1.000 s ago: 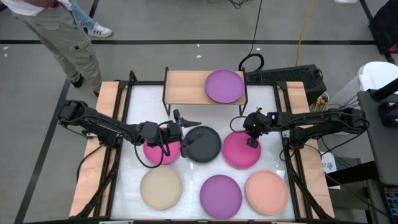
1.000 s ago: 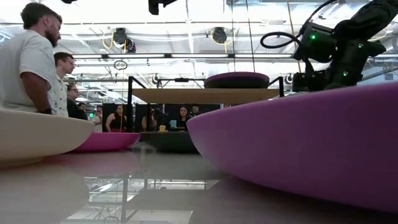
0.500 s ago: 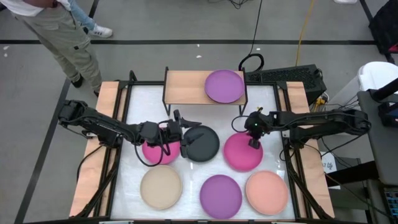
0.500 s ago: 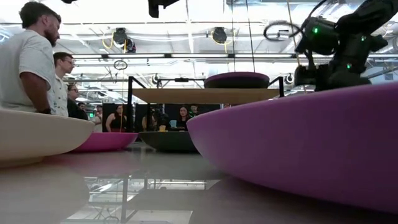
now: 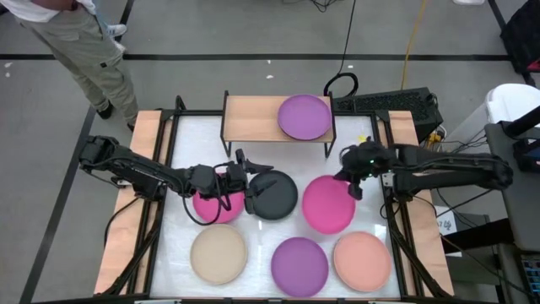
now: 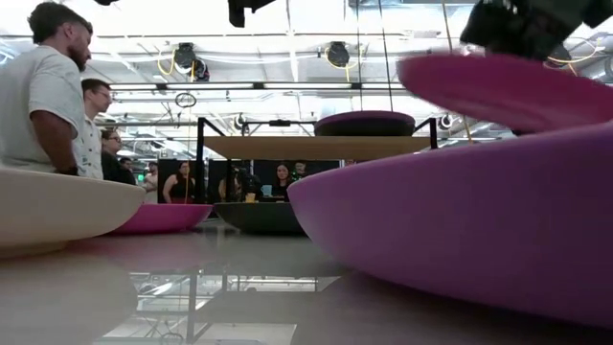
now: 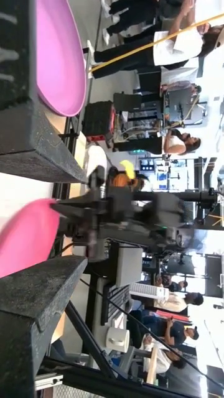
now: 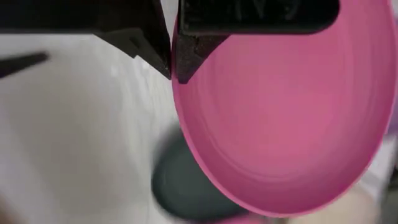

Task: Place and stack plates onto a shelf
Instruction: Stack the right pink plate on top of the purple plate on the shelf

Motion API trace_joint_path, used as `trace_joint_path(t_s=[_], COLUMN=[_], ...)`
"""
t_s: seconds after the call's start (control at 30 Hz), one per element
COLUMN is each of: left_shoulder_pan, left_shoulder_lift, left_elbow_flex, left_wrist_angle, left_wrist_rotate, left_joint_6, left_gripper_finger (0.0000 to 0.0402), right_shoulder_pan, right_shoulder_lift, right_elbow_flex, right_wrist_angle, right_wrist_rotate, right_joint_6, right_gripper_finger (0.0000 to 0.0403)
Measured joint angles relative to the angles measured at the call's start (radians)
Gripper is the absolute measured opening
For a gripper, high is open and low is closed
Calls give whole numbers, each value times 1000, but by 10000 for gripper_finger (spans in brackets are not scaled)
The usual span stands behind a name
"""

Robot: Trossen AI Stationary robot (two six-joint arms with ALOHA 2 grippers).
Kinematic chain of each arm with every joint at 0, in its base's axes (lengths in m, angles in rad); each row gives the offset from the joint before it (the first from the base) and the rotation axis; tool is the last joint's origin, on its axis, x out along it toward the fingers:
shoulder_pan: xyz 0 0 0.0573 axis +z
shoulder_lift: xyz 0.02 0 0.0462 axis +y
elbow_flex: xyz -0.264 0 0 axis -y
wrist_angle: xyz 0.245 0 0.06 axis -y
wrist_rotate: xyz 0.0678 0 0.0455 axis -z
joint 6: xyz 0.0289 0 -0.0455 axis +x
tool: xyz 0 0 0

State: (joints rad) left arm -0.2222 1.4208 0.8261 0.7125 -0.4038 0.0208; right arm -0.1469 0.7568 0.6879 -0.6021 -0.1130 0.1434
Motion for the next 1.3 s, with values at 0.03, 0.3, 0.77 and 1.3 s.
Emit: trace_joint_path(t_s=[0.03,0.3,0.77,1.3], left_shoulder_pan=[0,0,-22,-34], left_shoulder_lift=[0,0,-93,-171], left_elbow_flex=[0,0,0,0], left_wrist_angle=[0,85,18,-226], left_wrist_rotate=[0,0,-47,-83], left_joint_6=[0,28,105,-8], left_gripper_finger=[207,207,207,207], right_shoulder_pan=[0,-7,-240,-715], right_shoulder_lift=[-13,-67,144,587], right_elbow_flex=[13,60,263,582], right_wrist_angle=[5,284,363,219], right_wrist_rotate=[3,15,190,-62], right_joint_6=[0,-3,-167,-183], right_gripper_finger=[0,0,0,0])
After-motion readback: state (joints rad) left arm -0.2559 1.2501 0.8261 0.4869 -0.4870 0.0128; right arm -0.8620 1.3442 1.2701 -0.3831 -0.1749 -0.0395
